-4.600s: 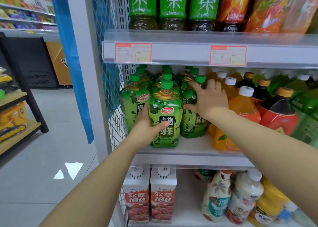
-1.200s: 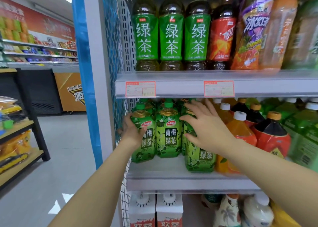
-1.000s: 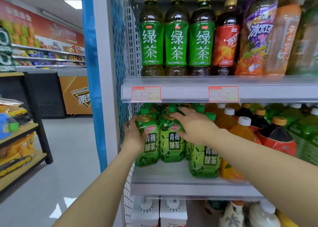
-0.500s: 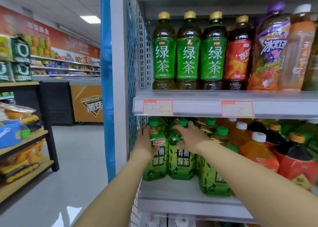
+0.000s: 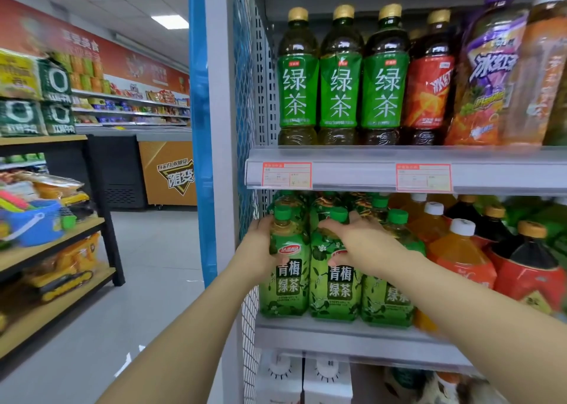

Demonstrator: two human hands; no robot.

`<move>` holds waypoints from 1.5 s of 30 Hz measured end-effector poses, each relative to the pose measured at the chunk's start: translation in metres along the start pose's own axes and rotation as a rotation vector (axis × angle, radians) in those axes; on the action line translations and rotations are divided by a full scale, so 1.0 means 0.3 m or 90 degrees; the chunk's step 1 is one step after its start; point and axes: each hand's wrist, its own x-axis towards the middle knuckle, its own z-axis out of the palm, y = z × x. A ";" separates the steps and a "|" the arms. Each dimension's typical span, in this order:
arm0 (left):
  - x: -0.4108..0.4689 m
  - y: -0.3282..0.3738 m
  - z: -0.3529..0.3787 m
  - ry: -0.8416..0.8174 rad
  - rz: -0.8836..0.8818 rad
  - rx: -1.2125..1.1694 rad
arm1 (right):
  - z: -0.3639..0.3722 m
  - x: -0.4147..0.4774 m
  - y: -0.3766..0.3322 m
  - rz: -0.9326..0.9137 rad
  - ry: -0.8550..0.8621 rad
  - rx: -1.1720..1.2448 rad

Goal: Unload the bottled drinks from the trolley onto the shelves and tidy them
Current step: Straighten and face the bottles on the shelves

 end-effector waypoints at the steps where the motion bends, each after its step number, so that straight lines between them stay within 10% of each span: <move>1: -0.004 0.002 -0.007 -0.006 0.000 0.001 | 0.001 -0.002 0.001 -0.007 0.008 0.003; 11: -0.004 0.021 -0.056 -0.080 -0.016 -0.025 | 0.081 -0.033 0.039 -0.046 0.122 -0.012; 15: -0.013 0.042 -0.053 -0.089 -0.010 -0.067 | 0.041 -0.068 0.056 -0.036 0.171 0.243; 19: 0.003 0.048 0.022 0.136 0.000 -0.090 | 0.005 -0.028 0.121 -0.032 0.259 0.238; 24: -0.006 0.036 0.131 0.249 0.051 -0.092 | -0.021 0.024 0.112 -0.037 0.095 0.319; 34: 0.016 -0.032 0.124 0.233 0.074 -0.186 | 0.040 0.039 0.094 -0.049 0.239 0.265; 45: 0.004 -0.039 0.176 0.316 0.116 -0.093 | -0.058 0.195 0.196 -0.125 0.160 0.021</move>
